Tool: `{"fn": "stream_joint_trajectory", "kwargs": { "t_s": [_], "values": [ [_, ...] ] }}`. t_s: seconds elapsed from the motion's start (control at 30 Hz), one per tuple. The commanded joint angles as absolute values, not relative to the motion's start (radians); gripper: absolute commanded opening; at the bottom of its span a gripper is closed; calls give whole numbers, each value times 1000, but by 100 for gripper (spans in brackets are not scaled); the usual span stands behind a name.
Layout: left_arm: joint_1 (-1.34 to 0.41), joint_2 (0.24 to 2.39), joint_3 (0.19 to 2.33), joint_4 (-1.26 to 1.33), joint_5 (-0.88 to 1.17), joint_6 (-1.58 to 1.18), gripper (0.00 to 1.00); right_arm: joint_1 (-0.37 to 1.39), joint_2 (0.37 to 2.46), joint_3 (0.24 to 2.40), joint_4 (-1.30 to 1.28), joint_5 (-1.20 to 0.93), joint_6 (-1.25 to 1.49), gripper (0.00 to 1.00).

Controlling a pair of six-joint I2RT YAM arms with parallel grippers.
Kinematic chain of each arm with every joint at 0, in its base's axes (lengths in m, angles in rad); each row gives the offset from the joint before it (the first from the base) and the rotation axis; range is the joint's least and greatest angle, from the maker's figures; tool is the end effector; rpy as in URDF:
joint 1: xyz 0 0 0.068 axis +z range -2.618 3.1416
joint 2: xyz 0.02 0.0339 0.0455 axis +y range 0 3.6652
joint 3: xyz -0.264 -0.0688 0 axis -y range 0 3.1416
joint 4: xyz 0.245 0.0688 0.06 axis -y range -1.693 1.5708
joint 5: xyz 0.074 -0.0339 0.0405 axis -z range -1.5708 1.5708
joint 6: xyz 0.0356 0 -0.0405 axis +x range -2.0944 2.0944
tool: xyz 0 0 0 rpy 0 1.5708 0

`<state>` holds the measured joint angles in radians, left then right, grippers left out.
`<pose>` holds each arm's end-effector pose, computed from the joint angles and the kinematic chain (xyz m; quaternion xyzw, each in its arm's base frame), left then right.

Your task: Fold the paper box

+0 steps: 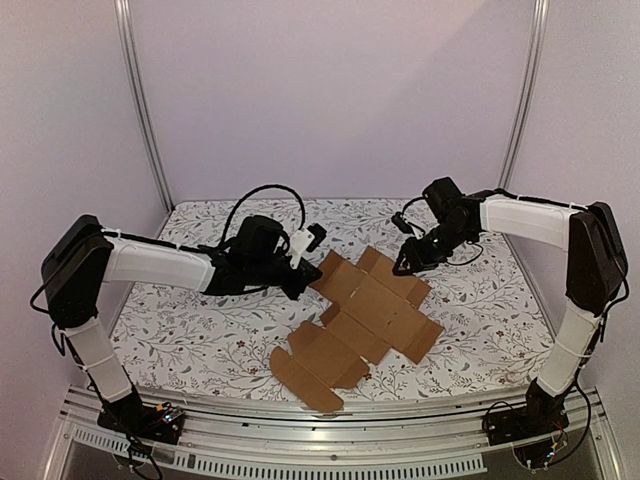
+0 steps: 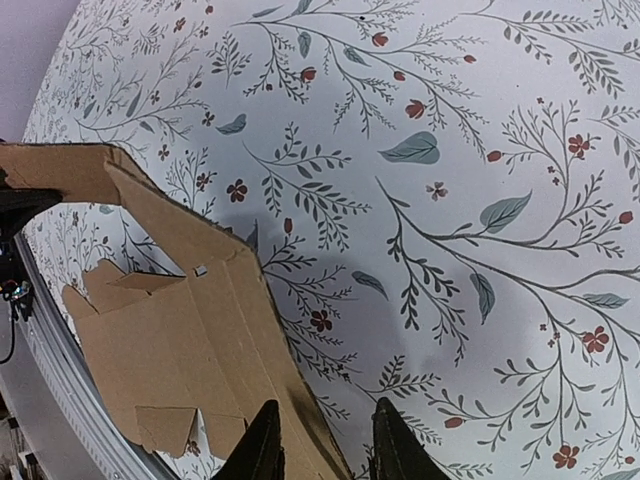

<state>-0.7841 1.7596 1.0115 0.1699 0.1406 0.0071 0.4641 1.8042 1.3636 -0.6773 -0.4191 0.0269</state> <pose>0.2665 -0.2729 0.1904 0.3689 0.7965 -0.2371 0.4162 0.3287 0.1807 0.2243 -0.2523 0.9203 0.2500 0.1638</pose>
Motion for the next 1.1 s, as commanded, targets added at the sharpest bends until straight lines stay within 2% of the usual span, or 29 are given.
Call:
{"fn": "stream_joint_trajectory", "kwargs": {
  "t_s": [0.0,0.43,0.5,0.57,0.83,1.07],
  "values": [
    [-773,1723,989,207,117,12,0,469,1793,1337,-695,-460,17,26],
    [-770,1720,985,209,93,3,0,469,1734,1300,-696,-479,11,12],
    [-769,1719,984,206,89,3,0,469,1728,1295,-695,-480,14,8],
    [-769,1719,987,201,87,4,0,469,1719,1289,-695,-480,15,1],
    [-767,1720,1028,123,57,-47,1,495,1678,1272,-691,-453,11,0],
    [-765,1700,1064,45,15,-88,30,562,1626,1275,-690,-302,-51,0]
  ]
}}
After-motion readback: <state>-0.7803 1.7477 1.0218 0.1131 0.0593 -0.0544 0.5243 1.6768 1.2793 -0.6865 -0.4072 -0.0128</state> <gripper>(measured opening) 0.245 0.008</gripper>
